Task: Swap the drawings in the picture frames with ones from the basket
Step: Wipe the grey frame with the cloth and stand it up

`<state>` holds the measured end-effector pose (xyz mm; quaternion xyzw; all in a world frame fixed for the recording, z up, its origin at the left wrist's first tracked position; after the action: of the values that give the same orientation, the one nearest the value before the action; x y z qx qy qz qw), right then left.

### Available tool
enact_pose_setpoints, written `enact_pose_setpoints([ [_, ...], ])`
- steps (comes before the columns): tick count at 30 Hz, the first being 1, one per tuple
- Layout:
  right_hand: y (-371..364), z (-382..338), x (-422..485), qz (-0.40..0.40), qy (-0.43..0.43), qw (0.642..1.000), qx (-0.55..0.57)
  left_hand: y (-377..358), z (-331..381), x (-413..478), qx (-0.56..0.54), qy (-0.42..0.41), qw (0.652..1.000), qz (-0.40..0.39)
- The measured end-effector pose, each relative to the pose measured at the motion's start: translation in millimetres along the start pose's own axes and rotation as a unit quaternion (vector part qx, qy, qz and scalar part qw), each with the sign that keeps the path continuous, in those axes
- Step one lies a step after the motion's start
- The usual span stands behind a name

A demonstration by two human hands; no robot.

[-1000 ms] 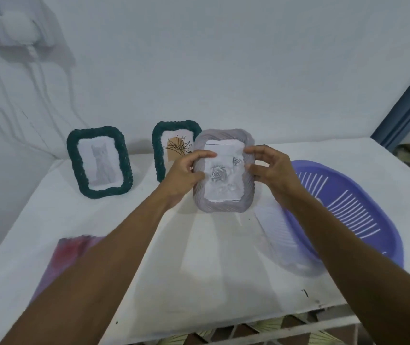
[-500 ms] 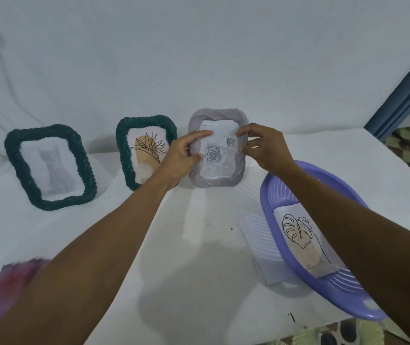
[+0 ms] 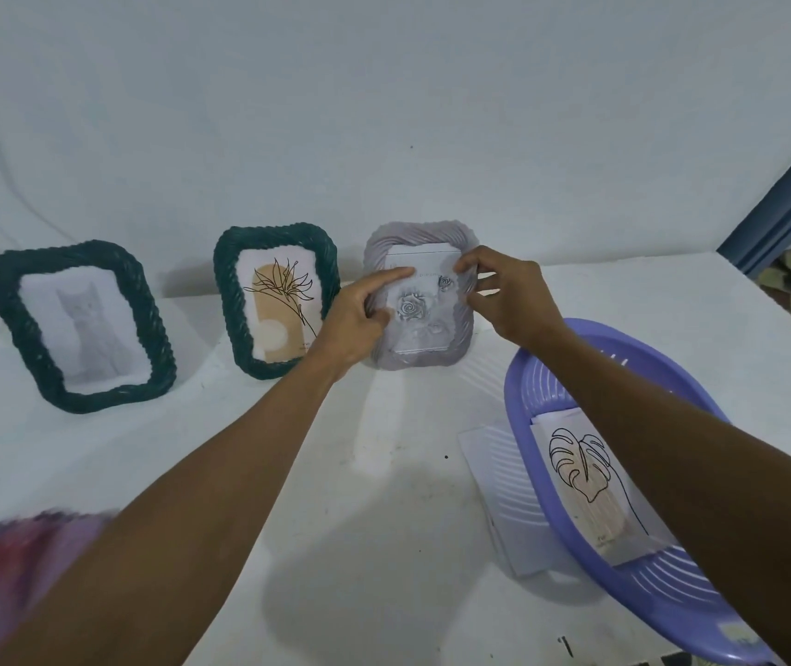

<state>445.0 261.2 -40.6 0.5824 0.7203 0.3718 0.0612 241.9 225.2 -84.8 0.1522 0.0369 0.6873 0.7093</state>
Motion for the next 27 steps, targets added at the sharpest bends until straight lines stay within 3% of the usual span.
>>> enact_pose_setpoints([
  [9,3,-2,-9,0.003,0.031,0.998,-0.052,-1,6,-11,0.122,-0.029,0.990,0.057],
  [15,17,-19,-41,0.061,0.072,0.990,-0.109,-2,29,-58,0.252,-0.141,0.946,0.150],
  [18,24,-33,-68,0.051,0.070,0.989,-0.119,-5,23,-83,0.257,-0.132,0.936,0.200],
  [27,39,-41,-134,-0.017,0.012,0.993,-0.120,-21,-14,-91,0.250,-0.013,0.965,0.080],
])
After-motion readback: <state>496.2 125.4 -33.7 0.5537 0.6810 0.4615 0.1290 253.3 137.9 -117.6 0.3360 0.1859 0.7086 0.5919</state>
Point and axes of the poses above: each hand's wrist, its own x-axis towards the middle knuckle, its own y-axis out of the back of the hand, z = x × y, the point moved 5 cm from there along x, towards the middle knuckle, and after that the axes turned 4 degrees about x, right-handed, at the moved point
